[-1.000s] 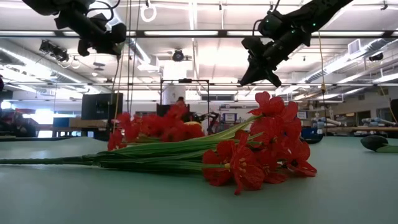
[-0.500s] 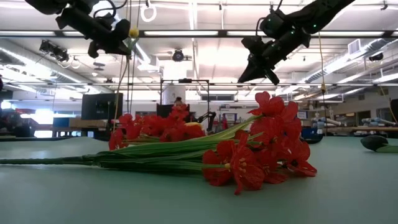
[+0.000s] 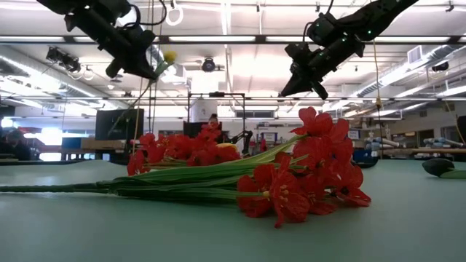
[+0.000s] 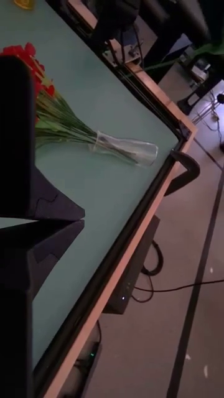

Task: Sort flowers into vase by color
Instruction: Put the yellow flower into the transparent vase

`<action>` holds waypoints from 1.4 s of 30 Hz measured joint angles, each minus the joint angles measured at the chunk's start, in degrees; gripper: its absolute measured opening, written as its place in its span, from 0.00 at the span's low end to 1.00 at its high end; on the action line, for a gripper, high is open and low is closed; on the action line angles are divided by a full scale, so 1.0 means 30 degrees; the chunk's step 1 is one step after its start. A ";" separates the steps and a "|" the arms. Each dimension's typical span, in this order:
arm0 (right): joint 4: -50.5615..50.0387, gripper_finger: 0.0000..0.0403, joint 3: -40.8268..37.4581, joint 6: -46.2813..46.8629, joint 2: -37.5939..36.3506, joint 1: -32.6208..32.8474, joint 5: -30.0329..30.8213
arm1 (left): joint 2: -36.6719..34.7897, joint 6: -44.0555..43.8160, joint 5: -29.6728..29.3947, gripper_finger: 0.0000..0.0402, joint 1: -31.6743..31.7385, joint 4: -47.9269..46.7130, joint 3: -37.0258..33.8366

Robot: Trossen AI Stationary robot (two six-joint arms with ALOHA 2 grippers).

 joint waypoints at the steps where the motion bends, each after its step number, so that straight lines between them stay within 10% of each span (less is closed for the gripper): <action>1: 0.0000 0.03 0.0000 -0.0046 0.0000 0.0000 0.0000 | 0.0000 -0.0019 0.0001 0.03 -0.0153 -0.0443 0.0000; 29: -0.0029 0.03 0.0000 -0.0721 0.0029 0.0112 0.0169 | 0.0000 -1.3223 0.1096 0.04 -0.4647 -0.9724 -0.4672; 42: -0.0064 0.14 0.0000 -0.0799 0.0029 0.0386 0.1667 | 0.0000 -1.1189 0.2186 0.41 -0.6837 -1.0331 -0.4830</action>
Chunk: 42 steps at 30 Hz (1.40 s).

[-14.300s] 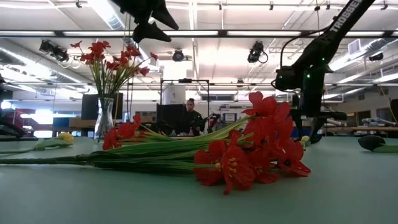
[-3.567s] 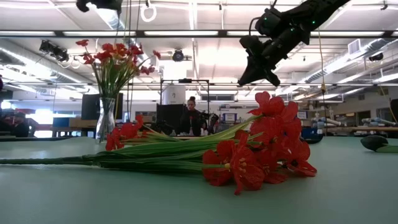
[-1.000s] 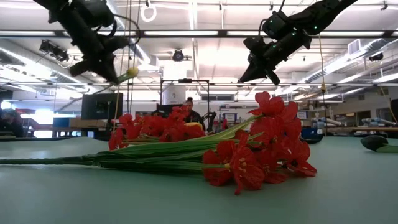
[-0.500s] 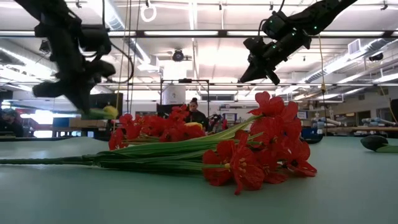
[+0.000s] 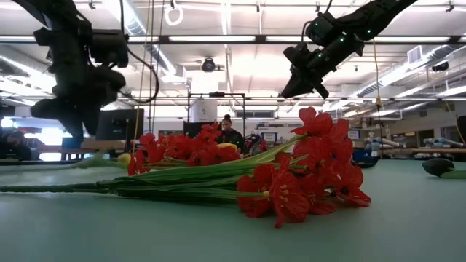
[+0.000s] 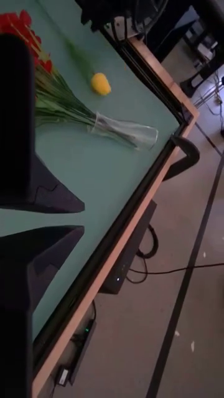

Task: Sort flowers into vase by color
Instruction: Put the yellow flower into the transparent vase, then adjust the transparent vase on the table

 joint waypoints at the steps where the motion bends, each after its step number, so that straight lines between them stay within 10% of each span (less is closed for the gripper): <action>1: -0.0009 0.15 0.0000 -0.0007 0.0000 0.0000 -0.0005 | 0.0000 0.0818 0.0073 0.44 -0.0161 0.0028 0.0205; 12: -0.0015 0.22 0.0000 -0.0067 0.0000 0.0000 0.0062 | 0.0806 1.2361 -0.2390 0.53 -0.0703 0.2892 0.4065; 34: -0.2455 0.22 0.0000 0.0588 0.0000 0.1493 0.0350 | 1.4490 3.8091 -0.3825 0.54 0.1484 0.1290 1.2437; 42: -0.3221 0.22 0.0000 0.0587 0.0007 0.2421 0.1325 | 1.5943 4.0748 -0.5870 0.54 0.1709 0.3817 1.2438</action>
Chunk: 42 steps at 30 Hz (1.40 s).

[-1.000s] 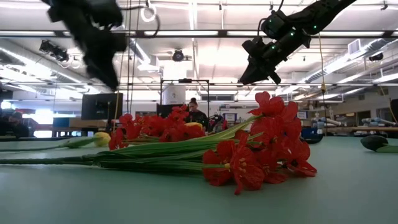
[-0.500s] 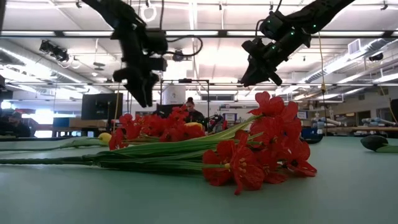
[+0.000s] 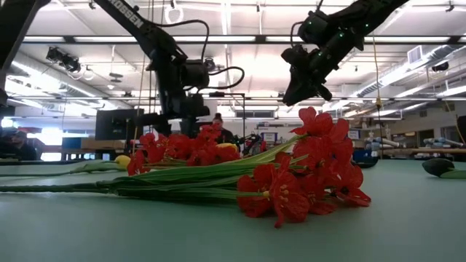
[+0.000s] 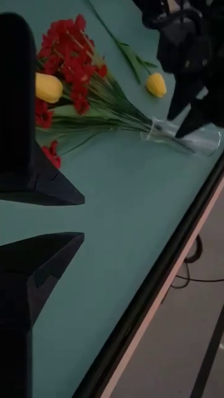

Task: Sort flowers into vase by color
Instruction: Adjust the transparent vase on the table

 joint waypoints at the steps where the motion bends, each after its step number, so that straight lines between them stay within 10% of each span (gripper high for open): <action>1: 0.0006 0.22 0.0000 -0.0006 0.0000 0.0012 0.0032 | 0.0105 0.0229 0.0198 0.54 0.0018 0.0095 0.0006; 42: 0.0029 0.22 0.0000 -0.0663 0.0000 -0.0833 -0.0376 | 0.1118 -0.3956 0.4133 0.44 0.0785 -0.0536 -0.0154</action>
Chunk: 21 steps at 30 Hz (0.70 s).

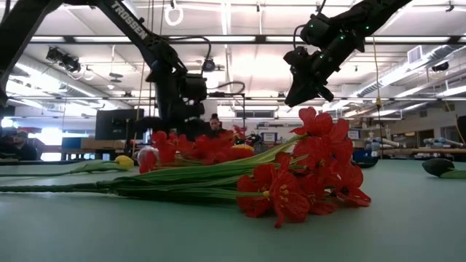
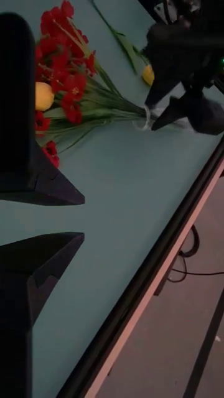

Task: Sort flowers into vase by color
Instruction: Adjust the transparent vase on the table

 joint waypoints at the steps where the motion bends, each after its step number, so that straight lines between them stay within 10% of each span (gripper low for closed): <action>1: 0.0020 0.22 0.0000 -0.0013 0.0000 -0.0007 0.0014 | -0.0257 -0.0331 0.0435 0.44 0.0141 -0.0012 0.0005; 21: 0.0072 0.22 0.0000 0.0230 0.0000 -0.0356 -0.0350 | -0.1831 -0.1342 0.3266 0.44 0.0684 -0.1430 0.0094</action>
